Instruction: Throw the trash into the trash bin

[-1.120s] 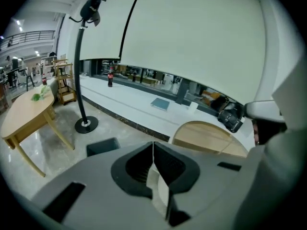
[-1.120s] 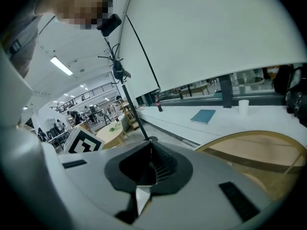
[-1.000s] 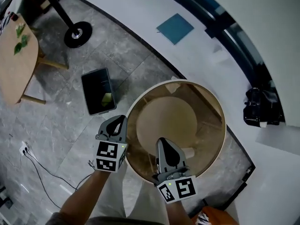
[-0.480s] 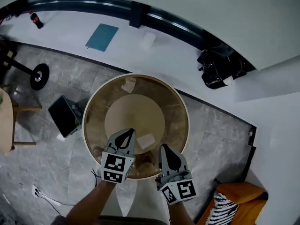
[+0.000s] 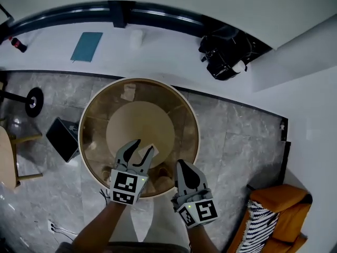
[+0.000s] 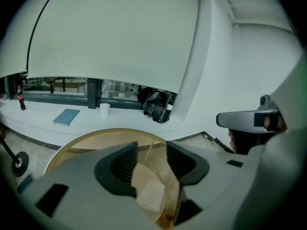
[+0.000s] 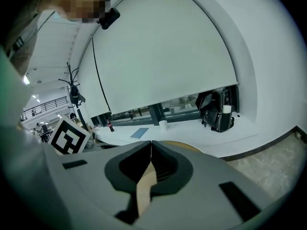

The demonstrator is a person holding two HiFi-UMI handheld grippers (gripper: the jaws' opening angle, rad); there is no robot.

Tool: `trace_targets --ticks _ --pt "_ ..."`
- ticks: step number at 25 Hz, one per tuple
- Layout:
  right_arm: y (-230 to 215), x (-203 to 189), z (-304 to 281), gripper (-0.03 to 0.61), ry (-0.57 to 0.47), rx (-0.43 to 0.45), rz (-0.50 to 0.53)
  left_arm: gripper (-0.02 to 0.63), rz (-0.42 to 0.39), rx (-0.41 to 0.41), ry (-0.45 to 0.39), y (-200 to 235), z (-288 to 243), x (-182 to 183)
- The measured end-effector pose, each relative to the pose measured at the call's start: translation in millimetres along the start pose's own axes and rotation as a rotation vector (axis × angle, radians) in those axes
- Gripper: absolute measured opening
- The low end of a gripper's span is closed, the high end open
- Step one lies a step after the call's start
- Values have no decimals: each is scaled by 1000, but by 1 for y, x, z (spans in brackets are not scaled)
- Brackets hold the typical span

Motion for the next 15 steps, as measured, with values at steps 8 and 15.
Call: trace_targets --ticks 8,15 --pt "-14 -23 0 18 24 -13 -30 327 -47 -76 57 -14 -19 -29" --pt "-22 -64 -11 18 67 -13 -57 330 -111 -91 138 -7 -43 -91"
Point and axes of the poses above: the fingertips, and each gripper's own axes: z backward along the fingers, y to its left, x out of its top, the point moved 6 cm from there along z, backward along the fingers, and after that the axes turned 3 degrees about y, right-handed, at the moved point
